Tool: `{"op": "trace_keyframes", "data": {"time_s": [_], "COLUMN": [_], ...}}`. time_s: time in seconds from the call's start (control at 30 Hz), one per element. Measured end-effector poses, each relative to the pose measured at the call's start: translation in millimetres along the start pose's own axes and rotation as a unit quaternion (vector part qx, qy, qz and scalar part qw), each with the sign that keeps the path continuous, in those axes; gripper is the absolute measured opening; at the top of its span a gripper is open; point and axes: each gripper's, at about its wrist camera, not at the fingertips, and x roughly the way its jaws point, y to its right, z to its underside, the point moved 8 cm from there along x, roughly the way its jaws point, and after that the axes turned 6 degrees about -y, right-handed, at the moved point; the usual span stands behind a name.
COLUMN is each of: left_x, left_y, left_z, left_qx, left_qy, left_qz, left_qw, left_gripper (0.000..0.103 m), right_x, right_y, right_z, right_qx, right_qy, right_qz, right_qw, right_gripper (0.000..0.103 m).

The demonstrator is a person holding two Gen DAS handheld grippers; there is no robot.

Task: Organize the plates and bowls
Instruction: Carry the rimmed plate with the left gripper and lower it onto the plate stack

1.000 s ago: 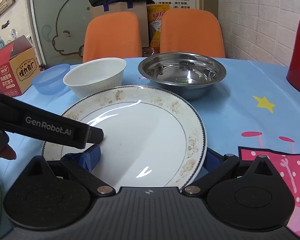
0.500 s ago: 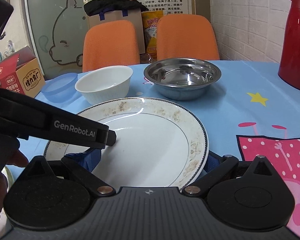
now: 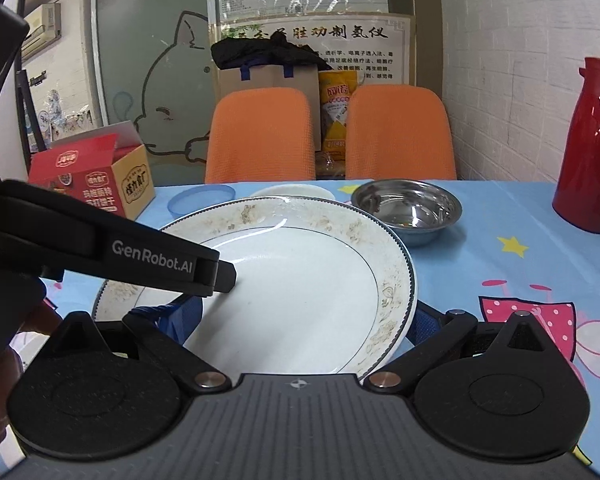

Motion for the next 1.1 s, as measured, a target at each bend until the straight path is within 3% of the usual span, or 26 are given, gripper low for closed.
{"op": "trace_keyframes", "data": {"time_s": [0.27,0.53,0.67,0.77,0.97,1.1], "left_x": [-49.8,-50.3,-47.6,-43.9,-64.5,-72.9], "left_y": [-63.7,-110.2,-118.8,-122.0,-117.0,-112.6], "left_z": [61.8,113.3,119.1,121.9,103.5,95.5], "left_qx": [-0.041,-0.084,-0.088,-0.094,-0.083,-0.083], "left_qy": [0.006,-0.021,-0.020,-0.024,0.030,0.045], "left_qz": [-0.042,-0.063,-0.071,-0.044,-0.048,-0.046], "left_qw": [0.9983,0.9943,0.9934,0.9943,0.9950,0.9945], "left_gripper": [0.053,0.053,0.054,0.057,0.066,0.069], "right_x": [-21.5,-13.6,-8.4,-5.3,-9.6,-8.8], "right_y": [-75.6,-129.1,-140.7,-141.3,-127.3,-120.2], "right_z": [24.5,64.9,75.4,77.5,70.6,71.1], "right_qx": [-0.036,-0.060,-0.078,-0.075,-0.052,-0.045], "right_qy": [-0.001,-0.044,-0.055,-0.058,-0.040,-0.044], "right_qz": [-0.049,-0.093,-0.093,-0.100,-0.089,-0.095], "right_qw": [0.998,0.993,0.991,0.990,0.994,0.993], "right_gripper": [0.090,0.090,0.090,0.090,0.089,0.089]}}
